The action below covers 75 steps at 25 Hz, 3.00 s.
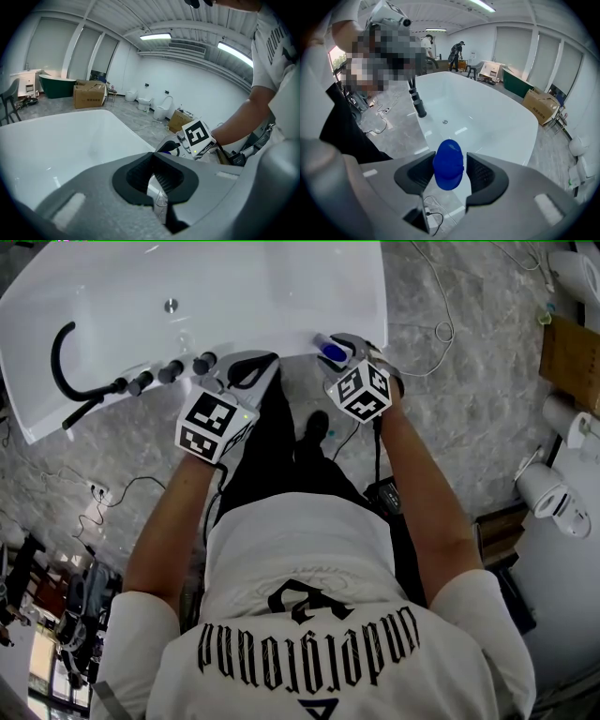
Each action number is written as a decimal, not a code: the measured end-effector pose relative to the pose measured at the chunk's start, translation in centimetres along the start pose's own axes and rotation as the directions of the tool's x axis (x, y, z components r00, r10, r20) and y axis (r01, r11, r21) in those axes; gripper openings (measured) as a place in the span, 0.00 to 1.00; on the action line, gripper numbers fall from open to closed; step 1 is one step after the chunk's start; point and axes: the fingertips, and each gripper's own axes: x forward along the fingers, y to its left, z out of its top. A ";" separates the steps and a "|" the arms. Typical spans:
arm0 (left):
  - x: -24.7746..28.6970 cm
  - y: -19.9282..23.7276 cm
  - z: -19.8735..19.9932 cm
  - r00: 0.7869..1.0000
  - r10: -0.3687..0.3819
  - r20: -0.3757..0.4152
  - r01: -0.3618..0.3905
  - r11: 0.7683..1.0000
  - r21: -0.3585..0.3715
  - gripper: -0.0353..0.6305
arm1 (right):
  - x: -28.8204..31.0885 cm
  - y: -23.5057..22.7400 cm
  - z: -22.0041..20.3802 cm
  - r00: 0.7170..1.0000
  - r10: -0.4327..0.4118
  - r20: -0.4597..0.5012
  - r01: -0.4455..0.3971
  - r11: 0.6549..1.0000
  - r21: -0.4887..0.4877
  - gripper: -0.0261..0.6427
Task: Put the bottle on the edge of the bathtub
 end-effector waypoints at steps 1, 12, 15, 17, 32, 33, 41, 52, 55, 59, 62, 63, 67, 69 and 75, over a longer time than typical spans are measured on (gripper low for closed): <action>-0.1 0.0 -0.1 1.000 0.001 0.000 -0.001 1.000 0.003 0.06 | 0.0 0.0 0.1 1.000 -0.004 0.004 0.004 1.000 0.004 0.35; -1.0 -4.2 0.3 0.999 0.007 0.047 -0.009 0.999 0.042 0.06 | -5.9 0.6 0.3 0.995 -0.078 0.061 0.078 0.997 0.003 0.37; -2.0 -5.7 0.8 0.997 0.021 0.069 -0.026 0.998 0.065 0.06 | -8.0 1.3 0.3 0.992 -0.097 0.079 0.097 0.995 0.003 0.37; -2.9 -6.7 1.0 0.996 0.037 0.082 -0.043 0.997 0.070 0.06 | -9.6 1.9 0.2 0.990 -0.107 0.090 0.107 0.994 0.004 0.37; -9.2 -20.6 6.5 0.962 0.071 0.264 -0.105 0.988 0.118 0.06 | -27.0 7.1 0.8 0.933 -0.187 0.306 0.175 0.982 0.066 0.32; -9.6 -21.5 7.0 0.959 0.069 0.276 -0.108 0.986 0.128 0.06 | -28.1 7.4 0.9 0.928 -0.190 0.319 0.179 0.982 0.063 0.30; -13.5 -28.6 10.5 0.928 0.070 0.367 -0.151 0.969 0.195 0.06 | -36.0 9.7 0.4 0.887 -0.211 0.410 0.207 0.977 0.056 0.22; -17.0 -33.5 11.6 0.907 0.105 0.408 -0.205 0.956 0.211 0.06 | -44.4 12.5 0.5 0.798 -0.218 0.562 0.194 0.975 0.103 0.09; -16.8 -34.5 11.4 0.914 0.121 0.387 -0.229 0.942 0.246 0.06 | -45.9 12.7 0.6 0.779 -0.222 0.586 0.203 0.974 0.100 0.06; -17.3 -35.5 11.2 0.904 0.135 0.405 -0.245 0.941 0.232 0.06 | -46.6 13.2 0.2 0.768 -0.213 0.604 0.196 0.976 0.094 0.04; -18.4 -36.2 11.4 0.896 0.152 0.417 -0.266 0.936 0.230 0.06 | -47.1 13.1 0.1 0.755 -0.204 0.623 0.179 0.978 0.104 0.04; -18.9 -36.5 11.3 0.894 0.158 0.420 -0.272 0.935 0.227 0.06 | -47.2 13.3 0.0 0.753 -0.198 0.627 0.168 0.980 0.107 0.04; -21.2 -37.1 10.7 0.887 0.187 0.422 -0.292 0.936 0.199 0.06 | -47.8 14.1 0.3 0.752 -0.178 0.635 0.138 0.984 0.113 0.04; -22.4 -36.9 10.2 0.885 0.198 0.422 -0.300 0.935 0.190 0.06 | -47.8 14.7 0.8 0.748 -0.176 0.640 0.133 0.984 0.116 0.04; -25.4 -37.4 8.5 0.899 0.147 0.413 -0.256 0.941 0.222 0.06 | -47.8 18.4 2.1 0.736 -0.186 0.651 0.119 0.982 0.146 0.04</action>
